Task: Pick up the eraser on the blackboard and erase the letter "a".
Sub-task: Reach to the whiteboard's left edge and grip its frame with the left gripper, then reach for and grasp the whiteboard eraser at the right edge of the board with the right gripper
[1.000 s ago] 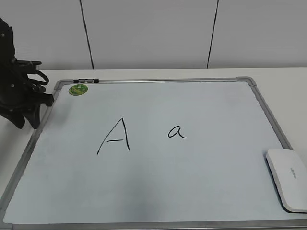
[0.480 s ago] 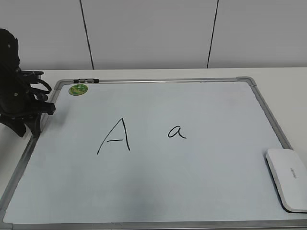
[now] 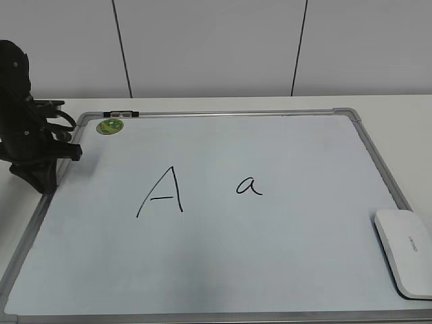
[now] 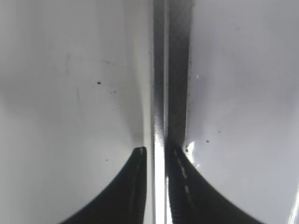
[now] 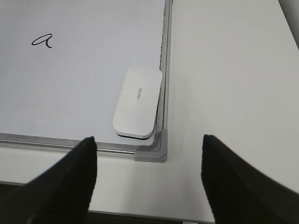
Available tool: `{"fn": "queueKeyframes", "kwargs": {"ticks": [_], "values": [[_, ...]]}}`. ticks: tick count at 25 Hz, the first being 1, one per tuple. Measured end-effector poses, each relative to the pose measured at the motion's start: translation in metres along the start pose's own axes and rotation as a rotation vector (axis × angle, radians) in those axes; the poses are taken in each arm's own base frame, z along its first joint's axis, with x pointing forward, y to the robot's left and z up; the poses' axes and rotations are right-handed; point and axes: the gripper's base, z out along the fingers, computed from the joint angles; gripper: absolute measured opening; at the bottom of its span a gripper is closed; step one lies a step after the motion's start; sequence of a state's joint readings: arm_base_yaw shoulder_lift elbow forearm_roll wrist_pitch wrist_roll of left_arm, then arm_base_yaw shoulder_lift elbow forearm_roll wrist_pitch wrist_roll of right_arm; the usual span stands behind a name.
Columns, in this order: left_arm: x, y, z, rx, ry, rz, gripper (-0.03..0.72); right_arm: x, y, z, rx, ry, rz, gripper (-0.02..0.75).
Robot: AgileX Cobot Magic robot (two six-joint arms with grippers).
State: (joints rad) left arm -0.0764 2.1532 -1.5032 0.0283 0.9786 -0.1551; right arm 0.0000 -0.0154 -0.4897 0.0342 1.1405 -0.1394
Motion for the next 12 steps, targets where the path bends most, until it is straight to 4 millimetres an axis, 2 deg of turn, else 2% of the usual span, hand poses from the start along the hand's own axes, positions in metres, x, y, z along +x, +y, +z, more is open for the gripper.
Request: {"fn": "queueKeyframes", "kwargs": {"ticks": [2, 7, 12], "values": [[0.0, 0.0, 0.0, 0.002, 0.0, -0.003, 0.043, 0.0, 0.0, 0.0, 0.0, 0.0, 0.0, 0.519], [0.0, 0.0, 0.0, 0.002, -0.001, -0.003, 0.038, -0.003, 0.0, 0.001, -0.009, 0.009, 0.004, 0.519], [0.0, 0.0, 0.0, 0.003, -0.001, -0.004, 0.038, -0.035, -0.006, 0.017, -0.01, 0.144, 0.001, 0.519]]}}
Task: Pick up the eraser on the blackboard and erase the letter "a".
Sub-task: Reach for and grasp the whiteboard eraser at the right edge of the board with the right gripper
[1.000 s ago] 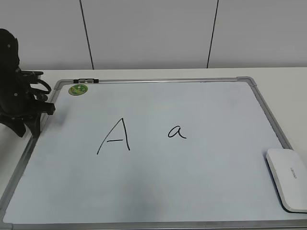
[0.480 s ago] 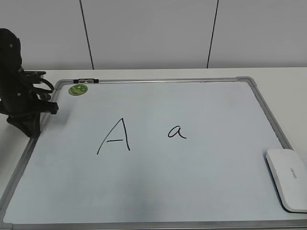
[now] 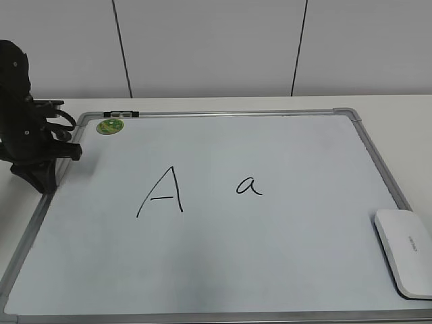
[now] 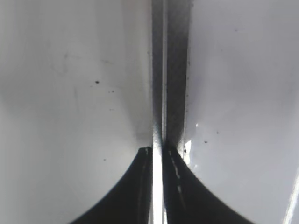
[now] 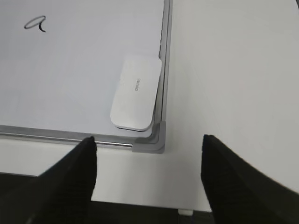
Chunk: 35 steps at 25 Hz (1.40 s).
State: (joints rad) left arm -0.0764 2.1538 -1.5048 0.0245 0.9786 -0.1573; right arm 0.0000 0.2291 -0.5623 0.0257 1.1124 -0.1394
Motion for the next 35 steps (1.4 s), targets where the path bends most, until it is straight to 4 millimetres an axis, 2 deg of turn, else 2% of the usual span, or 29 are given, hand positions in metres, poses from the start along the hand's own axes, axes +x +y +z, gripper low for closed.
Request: {"fn": "queueKeyframes", "kwargs": {"ticks": [3, 6, 11, 14, 15, 19, 22, 25, 29, 31, 33, 35], "values": [[0.0, 0.0, 0.0, 0.003, 0.0, -0.002, 0.038, -0.023, -0.005, 0.014, 0.006, 0.117, -0.011, 0.519], [0.0, 0.0, 0.0, 0.003, 0.001, -0.002, 0.038, -0.05, -0.006, 0.038, -0.045, 0.247, 0.012, 0.519], [0.0, -0.001, 0.0, 0.006, 0.001, -0.004, 0.038, -0.075, 0.0, 0.073, -0.16, 0.388, 0.093, 0.519], [0.0, -0.001, 0.0, 0.007, -0.001, -0.004, 0.038, -0.077, 0.0, 0.083, -0.169, 0.43, 0.101, 0.519], [0.0, -0.001, 0.0, 0.009, 0.0, -0.006, 0.038, -0.079, -0.001, 0.103, -0.174, 0.495, 0.11, 0.519], [0.0, -0.001, 0.0, 0.013, 0.0, -0.008, 0.038, -0.079, 0.0, 0.127, -0.185, 0.578, 0.126, 0.519], [0.0, -0.001, 0.0, 0.013, 0.0, -0.009, 0.038, -0.077, 0.0, 0.141, -0.191, 0.634, 0.134, 0.519], [0.0, -0.001, 0.0, 0.014, 0.001, -0.01, 0.038, -0.075, 0.0, 0.155, -0.168, 0.677, 0.216, 0.519], [0.0, -0.002, 0.0, 0.02, 0.002, -0.014, 0.038, -0.076, -0.001, 0.169, -0.134, 0.668, 0.298, 0.521], [0.0, -0.002, 0.0, 0.02, 0.002, -0.014, 0.038, -0.077, -0.001, 0.171, -0.129, 0.655, 0.305, 0.538], [0.0, -0.002, 0.0, 0.02, 0.002, -0.014, 0.038, -0.077, -0.003, 0.176, -0.112, 0.643, 0.292, 0.612], [0.0, -0.002, 0.0, 0.02, 0.002, -0.014, 0.038, -0.076, -0.004, 0.18, -0.104, 0.648, 0.284, 0.652]]}}
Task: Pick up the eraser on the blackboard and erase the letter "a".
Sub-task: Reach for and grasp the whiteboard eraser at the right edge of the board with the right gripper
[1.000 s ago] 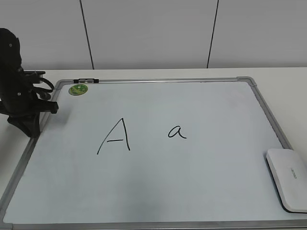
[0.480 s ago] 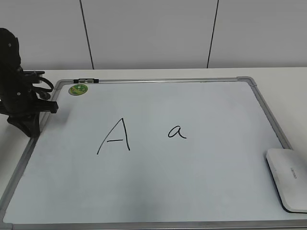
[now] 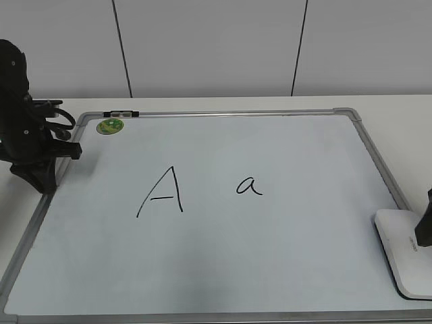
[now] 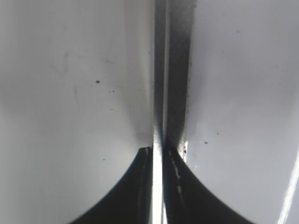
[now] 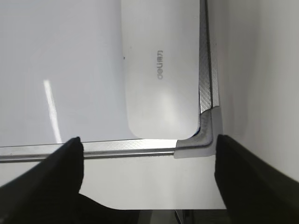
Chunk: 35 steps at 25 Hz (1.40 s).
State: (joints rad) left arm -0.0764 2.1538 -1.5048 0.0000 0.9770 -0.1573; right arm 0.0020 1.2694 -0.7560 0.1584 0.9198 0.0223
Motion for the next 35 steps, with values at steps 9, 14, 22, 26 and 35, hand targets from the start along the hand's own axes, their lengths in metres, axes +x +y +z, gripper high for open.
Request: {"fn": "queueKeyframes", "kwargs": {"ticks": [9, 14, 22, 26, 35], "values": [[0.0, 0.0, 0.0, 0.0, 0.0, 0.0, 0.038, -0.014, -0.005, 0.033, 0.037, 0.055, -0.002, 0.671], [0.0, 0.0, 0.0, 0.0, 0.0, 0.0, 0.038, -0.019, -0.007, 0.05, 0.04, 0.087, 0.009, 0.671], [0.0, 0.0, 0.0, 0.0, 0.0, 0.0, 0.038, -0.04, -0.006, 0.061, 0.04, 0.08, 0.009, 0.67], [0.0, 0.0, 0.0, 0.0, 0.0, 0.0, 0.038, -0.044, -0.004, 0.066, 0.033, 0.088, -0.008, 0.67], [0.0, 0.0, 0.0, 0.009, 0.001, -0.008, 0.038, -0.047, 0.003, 0.077, 0.097, 0.11, -0.039, 0.669]]}}
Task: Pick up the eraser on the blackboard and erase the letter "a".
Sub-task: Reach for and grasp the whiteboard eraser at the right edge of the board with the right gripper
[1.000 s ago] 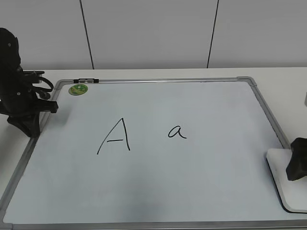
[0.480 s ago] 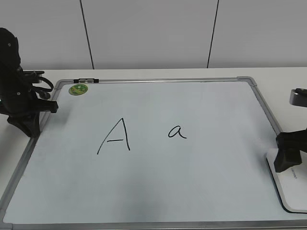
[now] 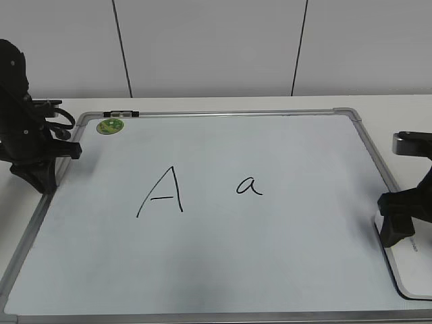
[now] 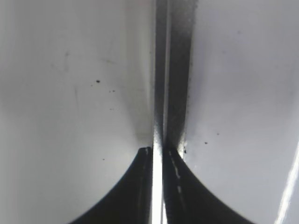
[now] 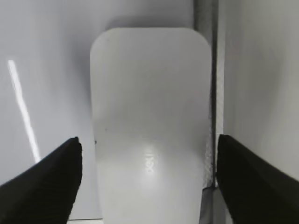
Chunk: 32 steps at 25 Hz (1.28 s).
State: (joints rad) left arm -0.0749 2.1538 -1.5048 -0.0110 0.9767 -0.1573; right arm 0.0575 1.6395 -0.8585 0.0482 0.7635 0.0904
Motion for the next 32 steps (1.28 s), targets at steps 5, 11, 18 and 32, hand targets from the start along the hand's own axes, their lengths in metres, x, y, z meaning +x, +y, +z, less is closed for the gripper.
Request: {"fn": "queueKeyframes", "kwargs": {"ticks": [5, 11, 18, 32], "values": [[0.0, 0.0, 0.0, 0.003, 0.001, -0.002, 0.038, -0.001, -0.001, 0.0, 0.008, -0.012, 0.011, 0.666], [0.0, 0.0, 0.0, 0.005, 0.001, -0.004, 0.038, -0.004, -0.001, 0.005, 0.008, -0.018, 0.011, 0.66], [0.0, 0.0, 0.0, 0.005, 0.001, -0.004, 0.039, -0.004, -0.001, 0.021, 0.015, 0.031, 0.013, 0.646], [0.0, -0.001, 0.0, 0.007, 0.001, -0.004, 0.039, -0.004, -0.001, 0.023, 0.016, 0.035, 0.013, 0.525]]}}
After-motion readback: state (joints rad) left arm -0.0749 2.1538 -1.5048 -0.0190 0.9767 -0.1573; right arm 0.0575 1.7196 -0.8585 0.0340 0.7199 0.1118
